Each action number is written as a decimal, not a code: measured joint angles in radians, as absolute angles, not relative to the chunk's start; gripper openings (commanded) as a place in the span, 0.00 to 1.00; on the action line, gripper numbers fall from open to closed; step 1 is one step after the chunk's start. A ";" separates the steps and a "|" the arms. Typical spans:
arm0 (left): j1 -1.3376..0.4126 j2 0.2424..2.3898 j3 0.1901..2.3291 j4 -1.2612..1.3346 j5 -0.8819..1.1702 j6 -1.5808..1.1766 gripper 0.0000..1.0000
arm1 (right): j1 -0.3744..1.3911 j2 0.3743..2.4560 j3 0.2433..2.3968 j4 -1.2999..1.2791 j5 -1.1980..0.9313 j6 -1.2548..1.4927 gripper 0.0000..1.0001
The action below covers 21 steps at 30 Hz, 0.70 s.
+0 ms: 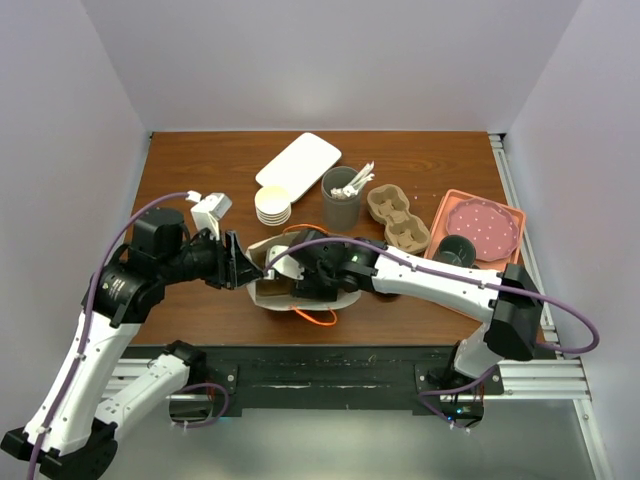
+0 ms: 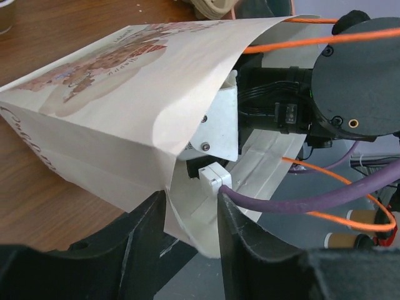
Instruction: Pack the takeout coffee
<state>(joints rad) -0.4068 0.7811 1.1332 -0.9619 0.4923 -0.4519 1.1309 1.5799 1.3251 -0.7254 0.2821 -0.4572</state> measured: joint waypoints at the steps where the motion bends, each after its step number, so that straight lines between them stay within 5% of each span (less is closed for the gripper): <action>1: -0.406 0.785 1.139 -0.971 0.479 -0.451 0.54 | 1.130 1.587 1.331 -0.727 0.278 -0.457 0.76; 6: -0.404 0.795 1.152 -1.019 0.397 -0.443 0.64 | 1.125 1.627 1.359 -0.743 0.270 -0.457 0.77; 21: -0.407 0.865 1.361 -1.085 0.238 -0.396 0.71 | 1.124 1.715 1.431 -0.739 0.271 -0.451 0.86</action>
